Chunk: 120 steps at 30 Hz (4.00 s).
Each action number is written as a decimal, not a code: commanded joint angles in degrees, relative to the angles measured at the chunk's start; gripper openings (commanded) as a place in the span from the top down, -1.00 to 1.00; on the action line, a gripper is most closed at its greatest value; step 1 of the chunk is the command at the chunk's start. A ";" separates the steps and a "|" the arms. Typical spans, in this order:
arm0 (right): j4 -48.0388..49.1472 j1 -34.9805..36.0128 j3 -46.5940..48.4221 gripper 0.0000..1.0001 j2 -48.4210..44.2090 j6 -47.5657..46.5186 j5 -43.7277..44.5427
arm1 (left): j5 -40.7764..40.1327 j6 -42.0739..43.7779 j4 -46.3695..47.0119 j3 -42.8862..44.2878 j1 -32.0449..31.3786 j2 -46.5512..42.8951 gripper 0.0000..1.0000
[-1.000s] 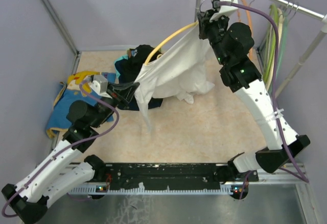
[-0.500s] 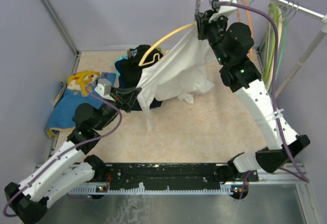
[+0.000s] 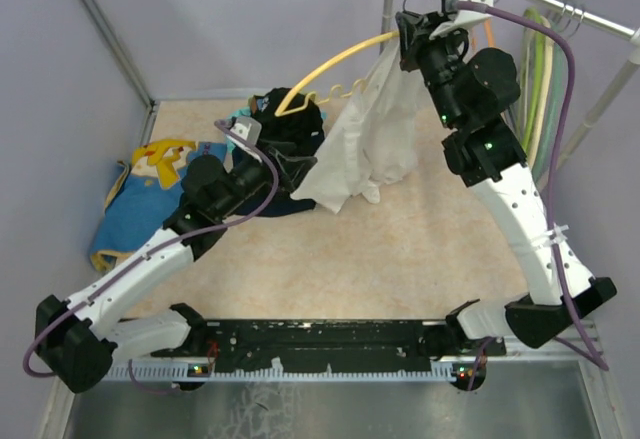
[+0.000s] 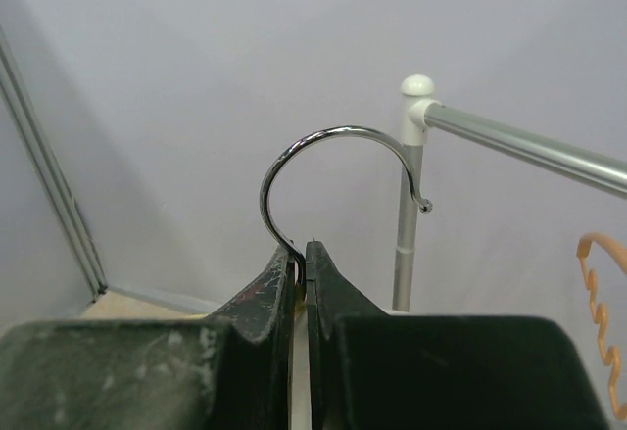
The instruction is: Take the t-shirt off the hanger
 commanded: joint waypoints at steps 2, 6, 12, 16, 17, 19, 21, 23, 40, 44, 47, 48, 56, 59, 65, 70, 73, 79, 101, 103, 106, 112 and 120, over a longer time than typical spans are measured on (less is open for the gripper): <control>7.46 -0.30 -0.69 1.00 -4.76 0.11 1.04 | 2.55 0.53 2.41 2.64 0.06 -5.32 -0.53; 6.53 -0.30 -1.48 1.00 -4.73 -1.33 2.39 | 1.59 2.50 -0.87 3.27 0.06 -9.66 -0.61; 6.11 -0.30 -3.61 1.00 -5.29 -2.81 2.52 | 4.26 6.55 -0.74 4.75 0.10 -13.17 -0.81; 5.62 -0.24 -4.61 1.00 -5.68 -2.64 1.62 | 7.53 9.48 -1.26 9.61 0.10 -9.42 -0.84; 5.61 -0.26 -4.87 1.00 -5.79 -2.58 1.38 | 8.00 10.27 -2.06 11.13 0.06 -8.04 -0.84; 5.53 -0.21 -5.34 1.00 -6.14 -2.49 0.86 | 8.02 11.83 -4.41 14.74 0.07 -4.72 -0.85; 5.30 -0.21 -5.65 1.00 -6.36 -2.40 0.65 | 8.25 13.00 -6.63 18.09 0.06 -1.85 -0.85; 5.18 -0.21 -6.00 1.00 -6.44 -2.25 0.37 | 8.89 13.73 -8.56 20.61 0.06 0.64 -0.86; 4.83 -0.21 -6.73 1.00 -6.91 -2.13 -0.53 | 9.14 17.75 -18.67 28.79 0.06 7.49 -0.36; 4.59 -0.21 -6.74 1.00 -6.98 -2.13 -0.75 | 9.54 17.79 -18.29 28.70 0.06 8.07 0.03; 4.48 -0.21 -6.69 1.00 -6.96 -2.13 -0.78 | 9.63 17.72 -18.25 28.84 0.06 8.55 0.32; 4.49 -0.21 -6.67 1.00 -7.03 -2.13 -0.80 | 9.60 17.68 -18.28 28.80 0.06 8.65 0.42; 3.99 -0.21 -6.06 1.00 -7.22 -2.01 -0.70 | 8.64 16.82 -16.62 27.96 0.06 8.49 1.00; 3.50 -0.21 -5.50 1.00 -7.37 -1.63 -0.74 | 7.46 15.66 -13.99 26.28 0.06 7.64 1.00; 3.33 -0.21 -5.88 0.10 -9.06 -1.61 0.51 | 1.59 14.06 -8.38 22.42 0.14 4.69 1.00; 1.11 -0.22 -5.36 -0.23 -10.66 -0.97 1.83 | -0.89 13.54 -6.10 21.36 0.23 2.54 1.00; -2.16 -0.21 -4.32 -0.24 -11.46 1.21 0.30 | -0.43 13.02 -5.92 21.50 0.25 1.73 1.00; -13.91 -0.21 1.63 -0.17 -7.18 6.18 -4.71 | 1.59 11.55 -6.45 22.46 0.26 0.75 1.00; -23.10 -0.21 0.05 0.23 0.11 11.60 -10.97 | 2.30 9.47 -4.60 20.87 0.24 -1.43 1.00; -22.98 -0.21 0.03 0.38 0.42 11.70 -10.60 | 2.17 9.45 -4.55 20.80 0.23 -1.62 1.00; -22.55 -0.21 0.02 0.49 0.97 11.76 -9.95 | 1.92 9.57 -4.52 20.79 0.23 -1.89 1.00; -22.29 -0.21 0.99 1.00 1.64 12.01 -7.09 | 0.84 10.22 -4.86 20.51 0.27 -2.83 1.00; -22.09 -1.36 2.69 1.00 1.91 12.33 2.30 | -4.49 12.67 -7.34 18.69 0.31 -7.09 1.00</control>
